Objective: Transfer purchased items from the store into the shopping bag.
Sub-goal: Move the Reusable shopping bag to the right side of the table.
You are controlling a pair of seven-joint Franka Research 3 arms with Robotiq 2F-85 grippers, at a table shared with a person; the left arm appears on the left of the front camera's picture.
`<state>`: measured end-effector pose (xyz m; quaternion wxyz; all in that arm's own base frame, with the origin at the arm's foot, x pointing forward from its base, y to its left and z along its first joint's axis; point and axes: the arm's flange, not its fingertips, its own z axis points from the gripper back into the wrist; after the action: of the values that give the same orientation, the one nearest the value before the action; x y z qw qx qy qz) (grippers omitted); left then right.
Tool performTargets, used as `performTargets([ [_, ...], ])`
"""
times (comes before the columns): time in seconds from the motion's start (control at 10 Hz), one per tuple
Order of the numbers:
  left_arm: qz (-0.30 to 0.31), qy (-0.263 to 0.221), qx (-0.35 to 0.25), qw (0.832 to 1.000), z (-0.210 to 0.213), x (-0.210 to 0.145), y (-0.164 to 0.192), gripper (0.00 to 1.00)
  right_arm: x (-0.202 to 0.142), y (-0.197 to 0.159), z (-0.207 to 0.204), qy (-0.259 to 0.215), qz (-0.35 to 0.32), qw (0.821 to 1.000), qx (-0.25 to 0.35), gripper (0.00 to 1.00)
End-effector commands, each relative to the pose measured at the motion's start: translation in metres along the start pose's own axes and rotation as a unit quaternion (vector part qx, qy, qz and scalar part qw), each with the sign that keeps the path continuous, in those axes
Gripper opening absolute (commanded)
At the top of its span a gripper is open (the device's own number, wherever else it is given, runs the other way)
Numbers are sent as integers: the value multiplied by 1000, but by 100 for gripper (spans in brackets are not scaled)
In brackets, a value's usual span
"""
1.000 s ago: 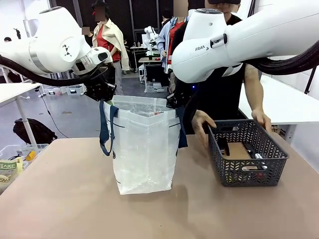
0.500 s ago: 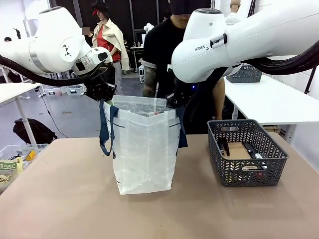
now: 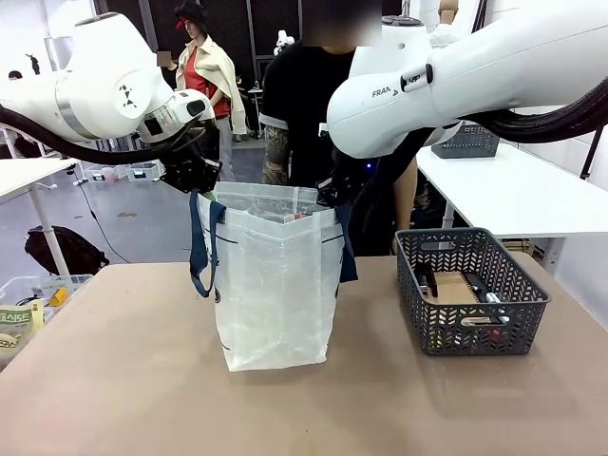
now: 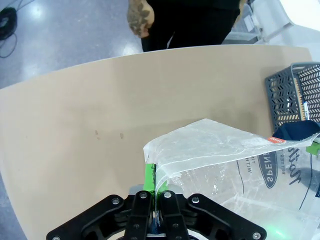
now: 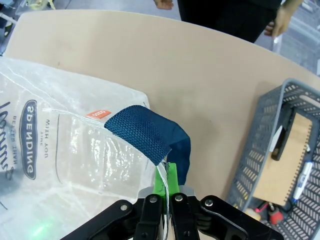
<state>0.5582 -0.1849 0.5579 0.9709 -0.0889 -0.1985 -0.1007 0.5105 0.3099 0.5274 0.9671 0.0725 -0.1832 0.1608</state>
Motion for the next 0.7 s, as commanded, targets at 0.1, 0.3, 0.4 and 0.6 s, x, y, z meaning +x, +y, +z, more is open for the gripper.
performTargets([
  [0.1,4,1,2,1000,4,-1,3,0,-1,-3,1,-3,-5,1000,1,0],
  [0.3,4,1,2,1000,4,-1,3,0,-1,-3,1,-3,-5,1000,1,0],
  [0.4,4,1,2,1000,4,-1,3,0,-1,-3,1,-3,-5,1000,1,0],
  [0.6,4,1,2,1000,4,-1,3,0,-1,-3,1,-3,-5,1000,1,0],
])
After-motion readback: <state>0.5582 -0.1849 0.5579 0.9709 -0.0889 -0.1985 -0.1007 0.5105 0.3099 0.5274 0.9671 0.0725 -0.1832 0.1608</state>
